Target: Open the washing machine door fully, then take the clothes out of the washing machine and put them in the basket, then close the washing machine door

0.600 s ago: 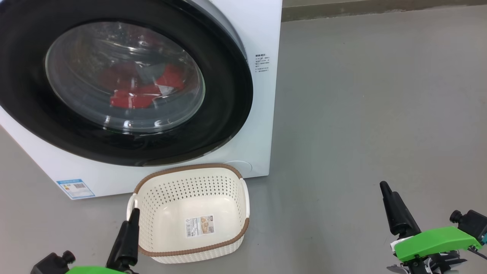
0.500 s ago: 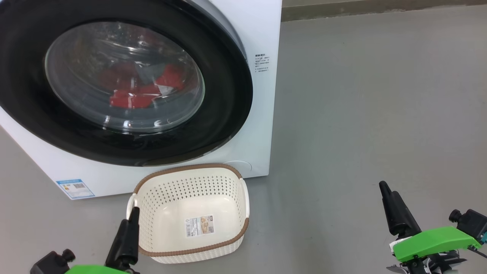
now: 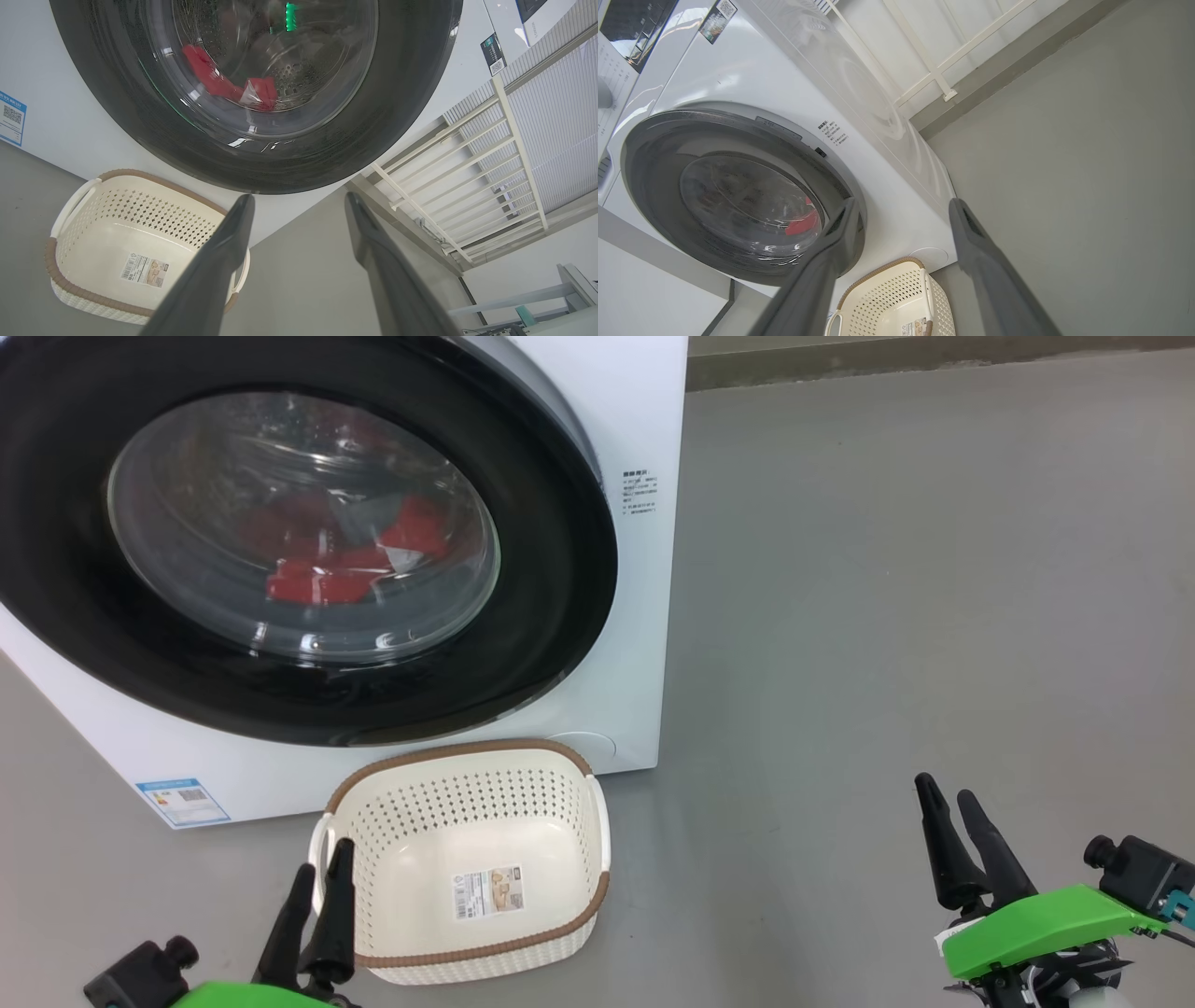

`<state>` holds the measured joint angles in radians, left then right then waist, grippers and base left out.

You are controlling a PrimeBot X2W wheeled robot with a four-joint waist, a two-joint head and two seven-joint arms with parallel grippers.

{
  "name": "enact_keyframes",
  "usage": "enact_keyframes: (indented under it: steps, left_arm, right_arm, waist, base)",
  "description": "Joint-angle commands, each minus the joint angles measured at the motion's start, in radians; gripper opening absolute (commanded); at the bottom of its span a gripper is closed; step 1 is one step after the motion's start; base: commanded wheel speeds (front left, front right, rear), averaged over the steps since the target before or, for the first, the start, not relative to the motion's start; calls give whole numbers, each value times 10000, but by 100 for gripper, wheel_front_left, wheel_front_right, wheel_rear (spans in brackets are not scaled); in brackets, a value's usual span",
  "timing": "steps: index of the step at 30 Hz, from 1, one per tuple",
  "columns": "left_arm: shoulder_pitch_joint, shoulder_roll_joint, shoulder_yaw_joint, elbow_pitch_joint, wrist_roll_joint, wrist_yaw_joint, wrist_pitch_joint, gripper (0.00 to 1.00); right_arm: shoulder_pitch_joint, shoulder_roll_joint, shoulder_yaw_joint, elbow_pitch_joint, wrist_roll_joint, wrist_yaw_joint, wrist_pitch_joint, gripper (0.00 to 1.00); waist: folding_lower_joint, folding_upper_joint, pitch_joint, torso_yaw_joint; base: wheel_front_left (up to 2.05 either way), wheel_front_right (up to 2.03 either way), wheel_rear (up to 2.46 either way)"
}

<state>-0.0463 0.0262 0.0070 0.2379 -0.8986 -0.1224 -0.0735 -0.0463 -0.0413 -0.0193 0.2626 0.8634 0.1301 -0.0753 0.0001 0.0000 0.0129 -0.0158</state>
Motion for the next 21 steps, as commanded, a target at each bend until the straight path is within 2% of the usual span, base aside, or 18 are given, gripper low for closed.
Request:
enact_keyframes:
  steps: [1, 21]
  left_arm:
    - [-504, 162, 156, -324, 321, 42, -144, 100]
    - [-610, 189, -4, -562, 2685, 142, -736, 100]
  right_arm:
    - [-482, -156, 162, -313, -327, 3, -138, 100]
    - [-606, -270, 527, -524, -2541, 4, -726, 100]
  waist:
    - [-1, 0, -1, -5]
    - [-1, 0, 41, -125]
  base:
    - [0, 0, 0]
    - [0, 0, 0]
